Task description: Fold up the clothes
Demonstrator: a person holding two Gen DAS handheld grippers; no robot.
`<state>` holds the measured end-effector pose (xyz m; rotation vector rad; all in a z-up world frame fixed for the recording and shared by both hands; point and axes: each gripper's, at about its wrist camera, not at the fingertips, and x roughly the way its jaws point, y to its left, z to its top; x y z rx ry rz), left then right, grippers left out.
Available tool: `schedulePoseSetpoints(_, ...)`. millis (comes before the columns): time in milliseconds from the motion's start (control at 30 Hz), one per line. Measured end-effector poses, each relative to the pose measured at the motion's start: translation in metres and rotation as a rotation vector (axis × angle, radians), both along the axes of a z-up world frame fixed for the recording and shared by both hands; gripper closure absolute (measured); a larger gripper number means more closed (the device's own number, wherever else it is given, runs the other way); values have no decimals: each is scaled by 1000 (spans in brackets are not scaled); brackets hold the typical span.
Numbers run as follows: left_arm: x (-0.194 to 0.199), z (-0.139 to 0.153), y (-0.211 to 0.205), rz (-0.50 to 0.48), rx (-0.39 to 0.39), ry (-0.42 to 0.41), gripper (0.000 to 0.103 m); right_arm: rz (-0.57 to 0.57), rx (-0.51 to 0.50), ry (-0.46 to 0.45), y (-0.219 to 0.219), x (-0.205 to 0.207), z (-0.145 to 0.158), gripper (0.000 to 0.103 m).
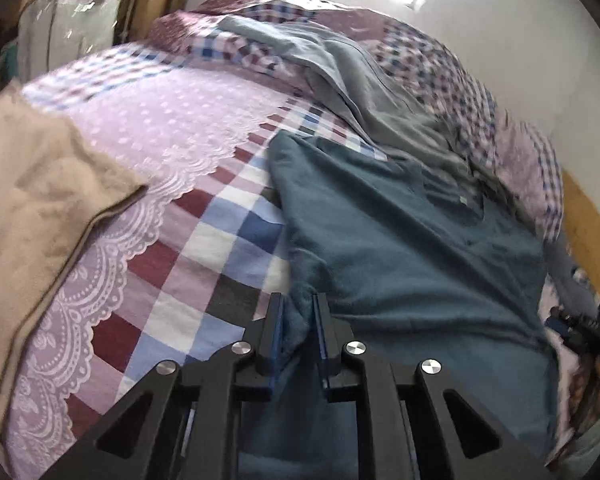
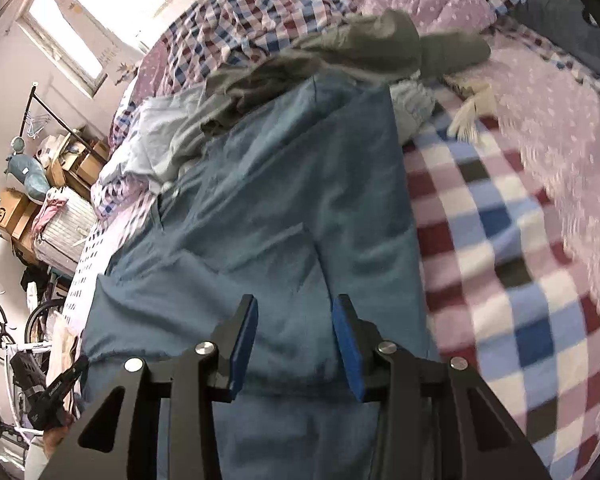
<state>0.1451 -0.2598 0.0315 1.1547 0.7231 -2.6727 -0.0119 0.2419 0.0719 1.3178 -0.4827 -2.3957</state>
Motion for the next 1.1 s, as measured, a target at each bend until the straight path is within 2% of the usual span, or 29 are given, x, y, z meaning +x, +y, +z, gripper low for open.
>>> schedulePoseSetpoints(67,0,-2,-4,13,25,3,91,-7,5,18,-1,-9,3,59)
schedulePoseSetpoints(333,-3,-4,-1,19,14,-7,91,73,154,16,-28,-47,-12,58)
schedulePoseSetpoints(467,-4,-5,-1,22,15,-8,91,110,185,20,-39,-60,-21,58)
schedulePoseSetpoints(533,-5,-5,-2,23,14,-8,91,132,198,38,-45,-59,-21,66)
schedulePoseSetpoints(567,-5,-5,-2,25,15,-8,91,129,210,55,-46,-57,-18,94)
schedulePoseSetpoints(600,-6,-5,-2,26,16,-7,91,126,222,73,-47,-56,-15,101)
schedulePoseSetpoints(733,-6,-5,-3,28,20,-4,91,105,264,148,-50,-50,0,101)
schedulePoseSetpoints(867,-7,-6,-5,29,28,-1,91,-11,253,219,-29,-49,22,102)
schedulePoseSetpoints(900,-7,-6,-5,29,30,0,91,-32,255,215,-26,-51,21,101)
schedulePoseSetpoints(1067,-8,-6,-4,29,27,-1,91,-60,211,75,-15,-68,-19,99)
schedulePoseSetpoints(1100,-9,-6,-5,29,28,-1,91,-66,203,60,-14,-69,-24,95)
